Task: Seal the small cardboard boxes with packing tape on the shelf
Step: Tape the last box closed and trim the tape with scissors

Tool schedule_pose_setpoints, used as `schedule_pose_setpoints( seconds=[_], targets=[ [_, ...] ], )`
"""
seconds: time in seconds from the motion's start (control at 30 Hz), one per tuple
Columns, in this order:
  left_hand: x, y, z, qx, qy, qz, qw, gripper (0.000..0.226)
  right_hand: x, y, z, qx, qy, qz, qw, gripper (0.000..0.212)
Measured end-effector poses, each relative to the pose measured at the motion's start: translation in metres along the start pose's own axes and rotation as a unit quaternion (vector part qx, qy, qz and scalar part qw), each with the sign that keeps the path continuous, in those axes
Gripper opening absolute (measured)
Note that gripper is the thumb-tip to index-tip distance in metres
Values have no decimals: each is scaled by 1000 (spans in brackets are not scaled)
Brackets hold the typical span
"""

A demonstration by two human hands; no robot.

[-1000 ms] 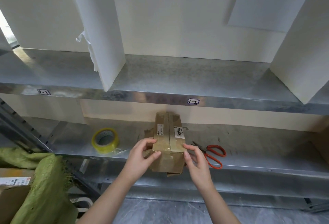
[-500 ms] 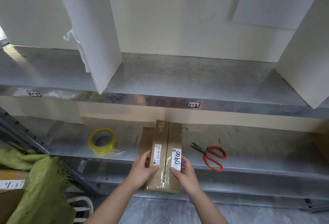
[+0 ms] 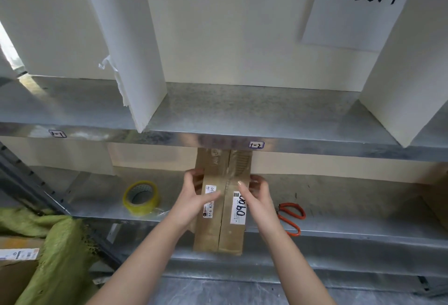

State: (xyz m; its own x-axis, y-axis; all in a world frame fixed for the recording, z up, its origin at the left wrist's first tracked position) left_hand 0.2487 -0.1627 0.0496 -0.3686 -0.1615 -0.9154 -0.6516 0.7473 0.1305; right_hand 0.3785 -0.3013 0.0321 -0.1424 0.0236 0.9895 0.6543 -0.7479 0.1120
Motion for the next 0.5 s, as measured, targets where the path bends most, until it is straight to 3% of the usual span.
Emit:
schedule_pose_setpoints(
  seconds=[0.07,0.13,0.2,0.27,0.33,0.4,0.5],
  targets=[
    [-23,-1,-10,5,-28,-21,999,77,24,7,4,-6,64,-64,996,58],
    [-40,0,-19,4,-36,-42,998,62,42,12,7,-2,109,-91,990,55],
    [-50,1,-24,2,-30,-67,997,57,50,15,7,11,123,-46,991,53],
    [-51,2,-26,-8,-29,-77,997,67,49,16,2,27,105,26,994,43],
    [-50,5,-29,-50,-52,-67,995,62,43,17,-6,29,83,66,994,36],
    [-43,9,-30,-69,-64,-77,993,55,37,15,-14,51,68,75,994,49],
    [-17,5,-26,-9,-33,-124,992,74,24,7,-23,102,46,102,989,72]
  ],
)
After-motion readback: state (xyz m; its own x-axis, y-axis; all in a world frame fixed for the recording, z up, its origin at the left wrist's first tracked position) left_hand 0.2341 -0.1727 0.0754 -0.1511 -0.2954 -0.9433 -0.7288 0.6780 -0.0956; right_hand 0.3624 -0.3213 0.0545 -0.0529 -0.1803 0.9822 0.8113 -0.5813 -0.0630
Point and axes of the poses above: each hand's wrist, its own z-axis towards the middle knuckle, its own y-axis out of the back of the hand, x = y × z, the point moved 7 cm from there along z, towards the middle knuckle, and after that the axes turned 14 degrees about y, right-handed, at the moved point
